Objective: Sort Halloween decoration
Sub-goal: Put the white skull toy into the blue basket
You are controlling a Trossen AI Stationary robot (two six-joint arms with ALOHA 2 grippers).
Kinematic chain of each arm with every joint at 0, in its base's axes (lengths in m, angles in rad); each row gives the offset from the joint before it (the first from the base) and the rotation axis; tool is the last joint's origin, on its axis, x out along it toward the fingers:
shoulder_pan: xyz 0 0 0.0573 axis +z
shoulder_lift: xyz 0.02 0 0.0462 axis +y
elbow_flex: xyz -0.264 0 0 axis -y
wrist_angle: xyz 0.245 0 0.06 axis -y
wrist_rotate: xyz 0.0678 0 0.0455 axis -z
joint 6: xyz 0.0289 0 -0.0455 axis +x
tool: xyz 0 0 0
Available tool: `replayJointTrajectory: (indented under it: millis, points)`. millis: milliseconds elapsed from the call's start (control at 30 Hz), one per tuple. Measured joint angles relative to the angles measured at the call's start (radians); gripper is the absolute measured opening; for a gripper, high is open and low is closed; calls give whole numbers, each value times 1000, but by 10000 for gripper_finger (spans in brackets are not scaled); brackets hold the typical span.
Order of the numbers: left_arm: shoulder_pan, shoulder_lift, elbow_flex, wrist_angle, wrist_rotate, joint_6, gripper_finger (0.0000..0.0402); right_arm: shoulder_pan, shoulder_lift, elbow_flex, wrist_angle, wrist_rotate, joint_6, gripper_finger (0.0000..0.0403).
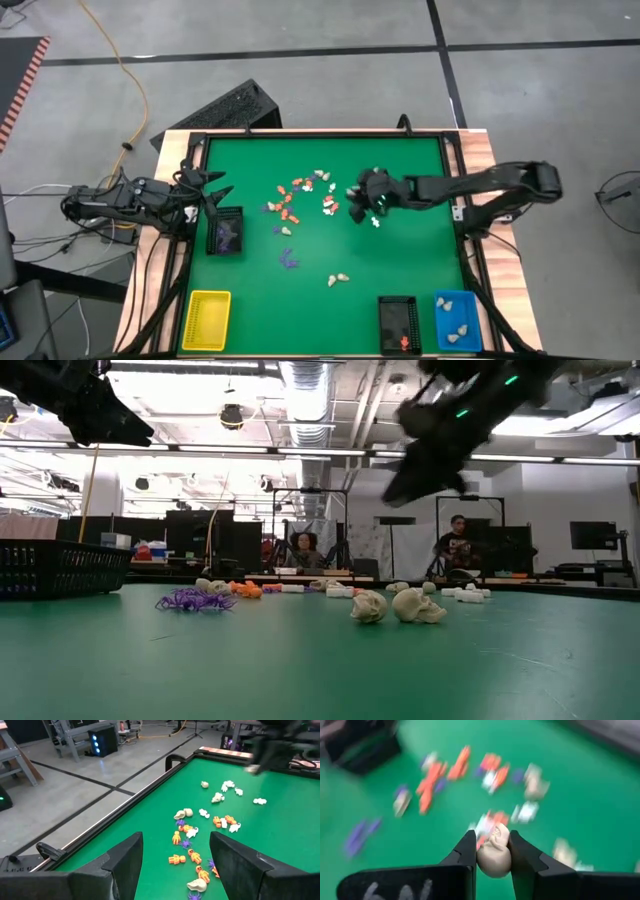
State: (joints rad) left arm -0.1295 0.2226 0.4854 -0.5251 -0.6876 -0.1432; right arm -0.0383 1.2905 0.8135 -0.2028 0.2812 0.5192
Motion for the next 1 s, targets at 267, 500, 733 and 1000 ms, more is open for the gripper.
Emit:
replayJointTrajectory:
  millis: [267,500,733,1000]
  points:
    - [0,0,0,0,0,0,221,290,-209,0,-481,-172,431,89]
    - [0,0,0,0,0,0,221,593,-296,0,-650,-371,893,93]
    - [0,0,0,0,0,0,221,876,-269,0,-659,-470,1311,98]
    - [0,0,0,0,0,0,221,1110,-178,0,-619,-494,1655,114]
